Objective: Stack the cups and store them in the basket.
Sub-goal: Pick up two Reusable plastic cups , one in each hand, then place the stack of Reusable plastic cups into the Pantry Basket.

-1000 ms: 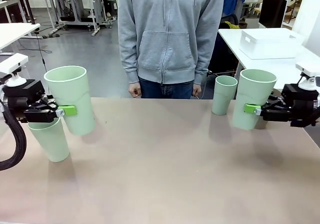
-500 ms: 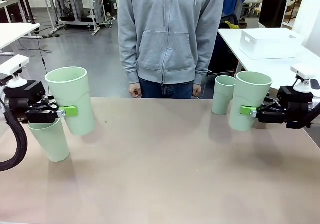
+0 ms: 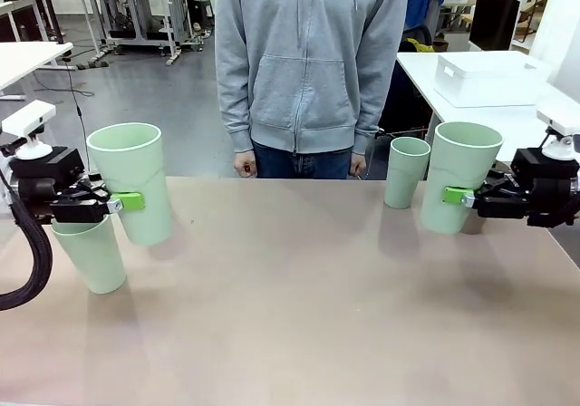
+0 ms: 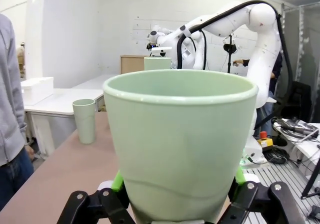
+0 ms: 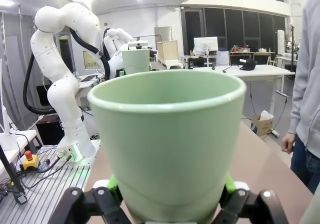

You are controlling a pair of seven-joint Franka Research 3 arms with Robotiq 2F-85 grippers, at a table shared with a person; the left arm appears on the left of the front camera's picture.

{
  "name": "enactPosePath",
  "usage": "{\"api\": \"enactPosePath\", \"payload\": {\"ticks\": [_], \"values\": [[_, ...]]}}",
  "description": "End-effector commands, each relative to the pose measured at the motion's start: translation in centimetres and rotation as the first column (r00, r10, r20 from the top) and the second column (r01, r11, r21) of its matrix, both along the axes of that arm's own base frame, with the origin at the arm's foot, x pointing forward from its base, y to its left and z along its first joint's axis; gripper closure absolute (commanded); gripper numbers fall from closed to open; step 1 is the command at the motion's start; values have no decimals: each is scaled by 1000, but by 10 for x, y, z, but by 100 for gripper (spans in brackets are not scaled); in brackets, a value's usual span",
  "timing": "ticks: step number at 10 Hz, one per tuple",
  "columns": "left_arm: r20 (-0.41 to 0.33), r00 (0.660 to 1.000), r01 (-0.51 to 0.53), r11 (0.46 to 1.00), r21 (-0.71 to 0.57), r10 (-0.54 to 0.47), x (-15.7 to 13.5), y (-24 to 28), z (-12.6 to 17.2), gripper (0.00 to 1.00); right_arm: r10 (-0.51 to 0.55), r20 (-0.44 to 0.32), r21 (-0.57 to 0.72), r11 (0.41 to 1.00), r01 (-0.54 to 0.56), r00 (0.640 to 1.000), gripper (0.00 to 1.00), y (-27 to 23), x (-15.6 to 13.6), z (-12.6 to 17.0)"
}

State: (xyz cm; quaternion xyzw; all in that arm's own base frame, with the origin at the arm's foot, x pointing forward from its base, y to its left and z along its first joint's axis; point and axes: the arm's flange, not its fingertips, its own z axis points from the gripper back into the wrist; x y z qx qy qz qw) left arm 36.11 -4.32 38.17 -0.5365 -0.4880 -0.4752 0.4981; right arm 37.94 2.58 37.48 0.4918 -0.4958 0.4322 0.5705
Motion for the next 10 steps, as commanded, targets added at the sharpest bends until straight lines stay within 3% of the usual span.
{"api": "enactPosePath", "payload": {"ticks": [1,10], "values": [[4,1000,10,1000,-5,-10,-1,-1,1,13,-6,-4,5,1000,6,1000,16,2,2,-6],[4,1000,10,1000,-5,-10,-1,-1,1,13,-6,-4,5,1000,6,1000,16,2,2,-6]]}}
